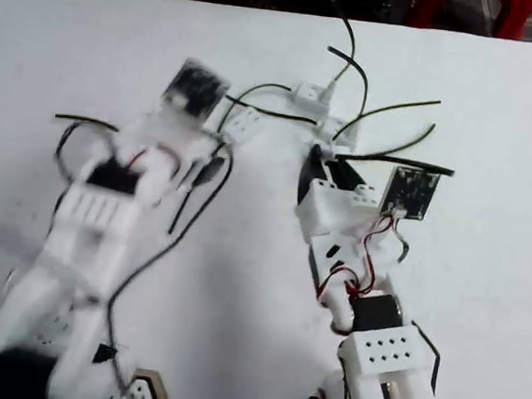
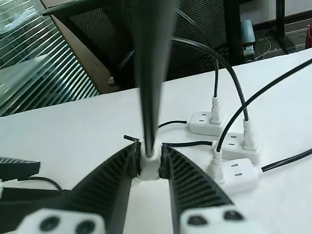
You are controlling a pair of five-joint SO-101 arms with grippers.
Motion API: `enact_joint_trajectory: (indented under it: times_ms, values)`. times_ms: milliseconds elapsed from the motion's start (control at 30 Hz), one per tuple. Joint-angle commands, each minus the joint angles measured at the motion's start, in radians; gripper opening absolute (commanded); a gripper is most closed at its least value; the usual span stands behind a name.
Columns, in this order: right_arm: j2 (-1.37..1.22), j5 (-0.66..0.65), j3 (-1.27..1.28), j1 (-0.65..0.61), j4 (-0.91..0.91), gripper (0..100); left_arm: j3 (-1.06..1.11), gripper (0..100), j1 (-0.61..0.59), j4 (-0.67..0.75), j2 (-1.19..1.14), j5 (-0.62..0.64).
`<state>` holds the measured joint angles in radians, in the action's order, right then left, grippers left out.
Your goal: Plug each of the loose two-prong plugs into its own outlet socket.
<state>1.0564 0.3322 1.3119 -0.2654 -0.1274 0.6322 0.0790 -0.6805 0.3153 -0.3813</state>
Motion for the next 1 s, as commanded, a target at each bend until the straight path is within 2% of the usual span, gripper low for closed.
enact_joint_trajectory:
  times_ms: [0,167,333,700,833,967]
  values:
    - [-0.002,0.011,-0.02,0.015,0.025,1.6,-0.23,31,0.012,0.021,-0.26,-0.014]
    - [-0.002,0.011,-0.018,0.013,0.025,1.6,-0.436,31,0.019,0.021,-0.504,-0.015]
    - [-0.002,0.006,-0.018,0.008,0.025,1.6,-0.555,31,0.048,0.021,-0.642,-0.017]
    - [-0.002,0.003,-0.02,0.008,0.03,1.6,-0.723,30,0.088,0.021,-0.848,-0.018]
    - [-0.002,0.002,-0.02,0.007,0.03,1.6,-0.733,30,0.093,0.028,-0.892,-0.084]
    - [-0.002,0.002,-0.02,0.007,0.03,1.6,-0.732,30,0.085,0.028,-0.911,-0.087]
